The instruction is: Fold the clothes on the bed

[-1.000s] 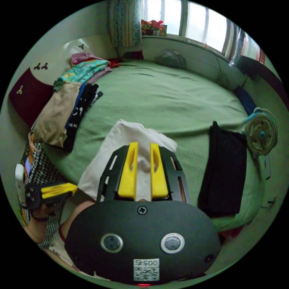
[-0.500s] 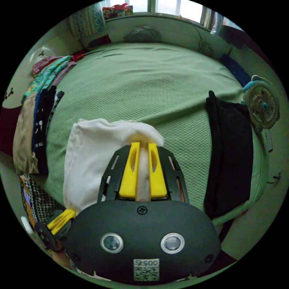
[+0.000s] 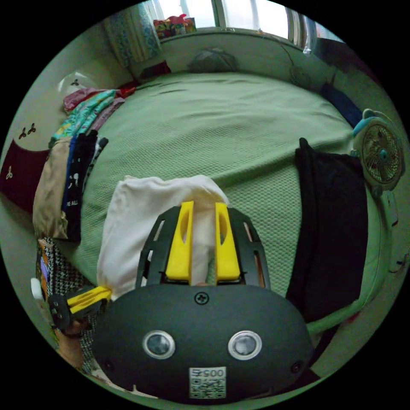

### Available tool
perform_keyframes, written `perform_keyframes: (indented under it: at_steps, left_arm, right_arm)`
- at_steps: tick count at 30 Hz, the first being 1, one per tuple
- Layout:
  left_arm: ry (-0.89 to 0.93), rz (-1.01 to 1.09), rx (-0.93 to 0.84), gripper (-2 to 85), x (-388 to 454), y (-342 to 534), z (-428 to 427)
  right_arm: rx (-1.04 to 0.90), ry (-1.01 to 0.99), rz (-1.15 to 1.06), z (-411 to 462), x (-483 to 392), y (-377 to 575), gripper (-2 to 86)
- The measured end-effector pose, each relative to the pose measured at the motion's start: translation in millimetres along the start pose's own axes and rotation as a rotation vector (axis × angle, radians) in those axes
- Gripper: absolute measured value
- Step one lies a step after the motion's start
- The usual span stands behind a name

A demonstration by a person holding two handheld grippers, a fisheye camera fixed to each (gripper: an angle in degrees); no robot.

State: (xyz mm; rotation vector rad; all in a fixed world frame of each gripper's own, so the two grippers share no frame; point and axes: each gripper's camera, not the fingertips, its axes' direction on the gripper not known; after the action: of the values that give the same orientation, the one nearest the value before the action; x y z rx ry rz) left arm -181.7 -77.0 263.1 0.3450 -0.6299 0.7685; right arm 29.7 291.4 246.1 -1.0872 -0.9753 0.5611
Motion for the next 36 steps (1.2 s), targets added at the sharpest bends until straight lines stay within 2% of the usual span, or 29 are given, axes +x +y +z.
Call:
perform_keyframes:
  at_steps: [3, 8, 16, 24, 29, 36]
  left_arm:
    - [0.083, 0.045, 0.022, 10.1, 12.0, 7.8, -12.8]
    - [-0.014, 0.004, 0.184, 12.8, 27.8, 21.2, -35.8]
    - [-0.003, -0.085, 0.103, 13.7, 42.7, -7.7, -2.3]
    - [-0.022, -0.119, 0.027, 13.4, 79.1, -35.1, 18.7]
    - [-0.096, -0.088, -0.013, 11.0, 114.0, -53.0, 21.9]
    - [-0.005, -0.078, -0.037, 6.2, 150.8, -74.3, 21.4]
  right_arm:
    - [0.02, 0.075, -0.02, -18.7, 14.8, 16.5, 9.5]
    - [0.012, 0.077, -0.005, -34.2, 45.2, 39.9, 11.5]
    - [0.056, 0.066, -0.092, -39.6, 55.2, 61.1, 11.9]
    - [0.029, -0.001, -0.046, -29.9, 86.0, 55.4, 12.8]
    - [0.051, -0.004, -0.096, -38.9, 88.9, 65.4, 7.1]
    - [0.107, -0.054, -0.099, -83.9, 109.2, 81.1, 3.6]
